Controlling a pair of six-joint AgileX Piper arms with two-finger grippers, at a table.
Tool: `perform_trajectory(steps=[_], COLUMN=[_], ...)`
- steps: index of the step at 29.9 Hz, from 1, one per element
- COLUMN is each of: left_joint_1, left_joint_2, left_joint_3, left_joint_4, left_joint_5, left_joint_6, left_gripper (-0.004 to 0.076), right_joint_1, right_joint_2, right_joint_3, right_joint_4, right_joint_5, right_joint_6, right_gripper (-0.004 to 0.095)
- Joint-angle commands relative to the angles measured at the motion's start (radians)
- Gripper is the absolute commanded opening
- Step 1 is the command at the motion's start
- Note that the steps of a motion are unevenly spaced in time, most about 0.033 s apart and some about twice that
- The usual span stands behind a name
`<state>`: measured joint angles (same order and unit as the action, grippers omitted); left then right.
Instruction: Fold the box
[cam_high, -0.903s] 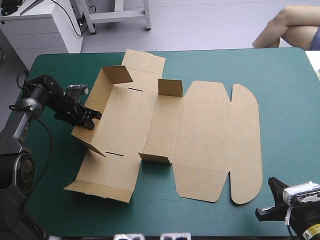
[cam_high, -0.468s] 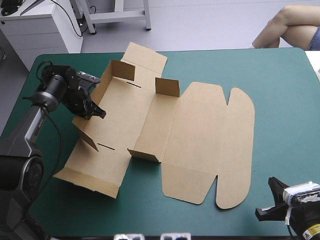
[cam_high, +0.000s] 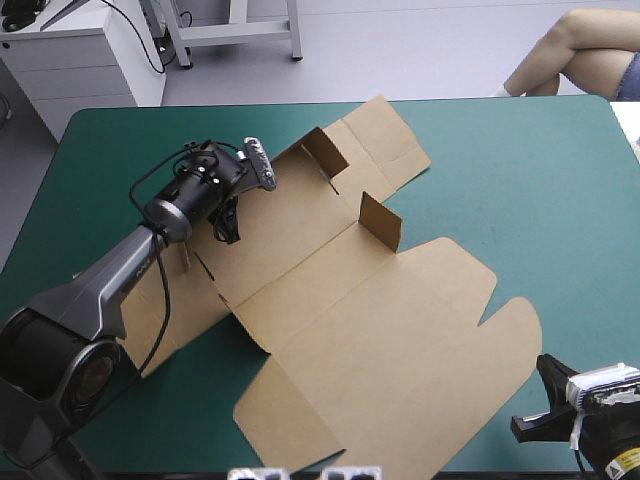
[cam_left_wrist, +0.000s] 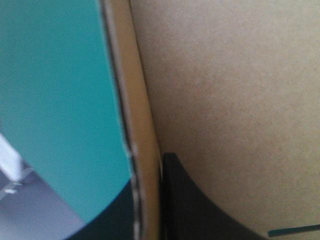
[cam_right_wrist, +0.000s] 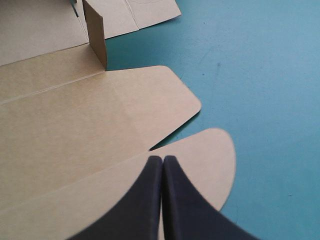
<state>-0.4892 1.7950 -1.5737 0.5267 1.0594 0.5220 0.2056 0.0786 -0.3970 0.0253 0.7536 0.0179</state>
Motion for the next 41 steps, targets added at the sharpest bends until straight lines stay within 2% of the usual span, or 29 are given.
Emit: perform_trajectory(steps=[1,4,7,10,16,24,28,38,41], left_joint_1=[-0.047,-0.069,-0.096,-0.133,-0.223,-0.369,-0.434,-0.453,-0.463], left_joint_2=[-0.047,-0.047,-0.047,-0.047,-0.047,-0.051,-0.056,-0.143,-0.185], left_joint_3=[-0.028,-0.028,-0.028,-0.028,-0.028,-0.028,-0.024,0.107,0.166], left_joint_4=[0.258,0.340,0.364,0.372,0.377,0.575,0.650,0.657,0.679], left_joint_5=[-0.131,-0.258,-0.318,-0.296,-0.137,-0.092,-0.110,-0.271,-0.266], left_joint_6=[0.091,0.091,0.091,0.091,-0.058,-0.295,-0.318,-0.341,-0.380], left_gripper=[-0.0008,-0.0008,-0.0008,-0.0008,-0.0009,-0.0009,-0.0009,-0.0009,-0.0009], right_joint_1=[-0.001,-0.001,-0.001,-0.001,-0.001,-0.001,-0.001,-0.001,-0.001], right_joint_2=[0.015,0.015,0.015,0.015,0.015,0.015,0.015,0.015,0.015], right_joint_3=[-0.023,-0.023,-0.023,-0.023,-0.023,-0.023,-0.023,-0.023,-0.023], right_joint_4=[-0.008,-0.008,-0.008,-0.008,-0.008,-0.008,-0.008,-0.008,-0.008], right_joint_5=[-0.071,-0.071,-0.071,-0.071,-0.071,-0.071,-0.071,-0.071,-0.071], right_joint_6=[-0.008,-0.008,-0.008,-0.008,-0.008,-0.008,-0.008,-0.008,-0.008], right_gripper=[-0.0020,-0.0020,-0.0020,-0.0020,-0.0020,-0.0020,-0.0020,-0.0020,-0.0020])
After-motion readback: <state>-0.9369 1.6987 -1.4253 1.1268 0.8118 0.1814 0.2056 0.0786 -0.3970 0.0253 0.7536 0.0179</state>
